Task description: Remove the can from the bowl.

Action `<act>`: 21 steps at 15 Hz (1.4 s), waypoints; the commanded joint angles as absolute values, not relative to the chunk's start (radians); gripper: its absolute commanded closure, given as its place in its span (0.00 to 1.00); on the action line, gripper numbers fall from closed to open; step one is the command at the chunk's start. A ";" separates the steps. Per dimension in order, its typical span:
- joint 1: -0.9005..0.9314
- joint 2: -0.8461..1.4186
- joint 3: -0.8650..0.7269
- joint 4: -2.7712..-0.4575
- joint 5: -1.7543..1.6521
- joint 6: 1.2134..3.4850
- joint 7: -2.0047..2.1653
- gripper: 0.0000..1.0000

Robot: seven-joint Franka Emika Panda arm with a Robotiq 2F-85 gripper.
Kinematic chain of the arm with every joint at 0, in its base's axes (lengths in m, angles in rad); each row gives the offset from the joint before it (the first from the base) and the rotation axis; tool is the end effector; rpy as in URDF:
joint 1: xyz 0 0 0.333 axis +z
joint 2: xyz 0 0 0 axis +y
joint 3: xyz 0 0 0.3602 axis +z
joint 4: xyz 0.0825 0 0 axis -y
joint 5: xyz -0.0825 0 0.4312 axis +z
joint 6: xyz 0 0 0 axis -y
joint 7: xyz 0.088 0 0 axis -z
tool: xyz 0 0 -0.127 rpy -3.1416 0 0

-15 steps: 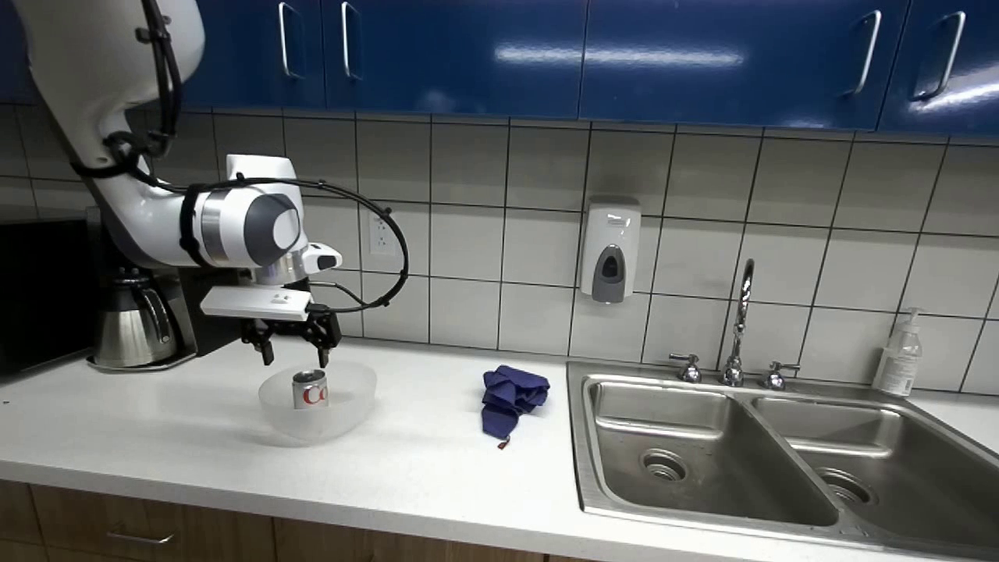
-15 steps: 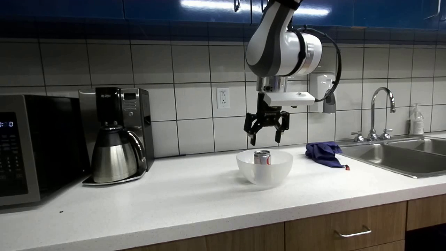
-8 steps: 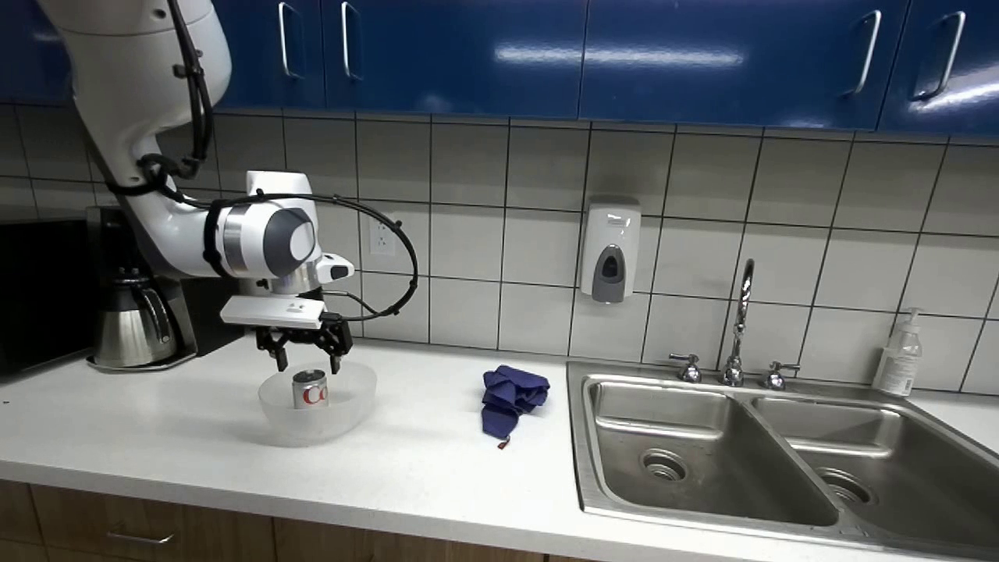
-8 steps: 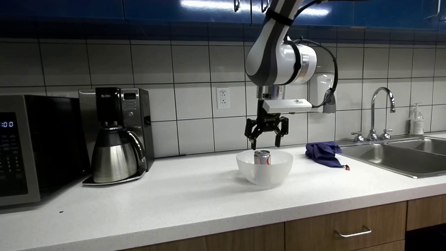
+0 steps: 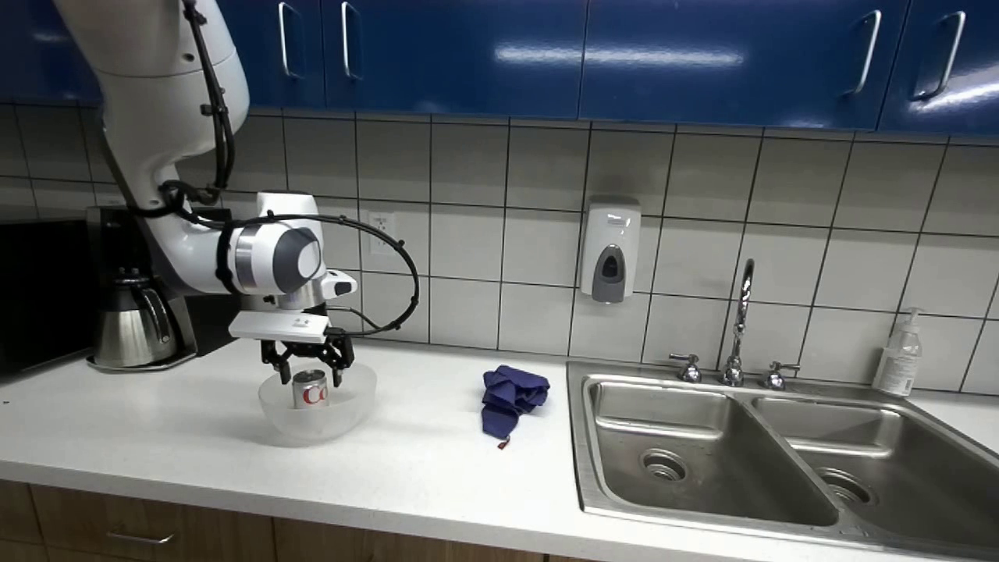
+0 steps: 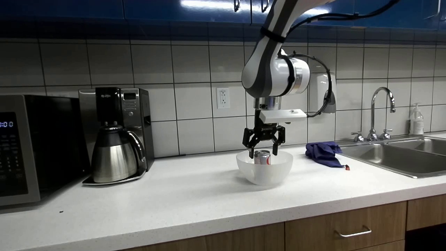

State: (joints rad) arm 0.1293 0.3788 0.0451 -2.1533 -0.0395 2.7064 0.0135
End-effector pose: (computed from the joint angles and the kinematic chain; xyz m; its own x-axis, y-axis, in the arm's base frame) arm 0.6233 0.1107 0.2213 0.9669 0.1869 0.1740 0.1891 -0.9819 0.0036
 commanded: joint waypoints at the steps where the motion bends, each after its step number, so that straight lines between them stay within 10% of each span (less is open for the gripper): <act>1: 0.128 0.418 0.051 -2.106 -0.053 2.687 0.012 0.00; 11: 0.132 0.450 0.049 -2.100 -0.052 2.688 0.014 0.00; 12: 0.132 0.451 0.049 -2.102 -0.052 2.691 0.015 0.25; 17: 0.129 0.445 0.052 -2.110 -0.048 2.694 0.011 0.58; 21: 0.132 0.430 0.047 -2.116 -0.054 2.690 0.016 0.61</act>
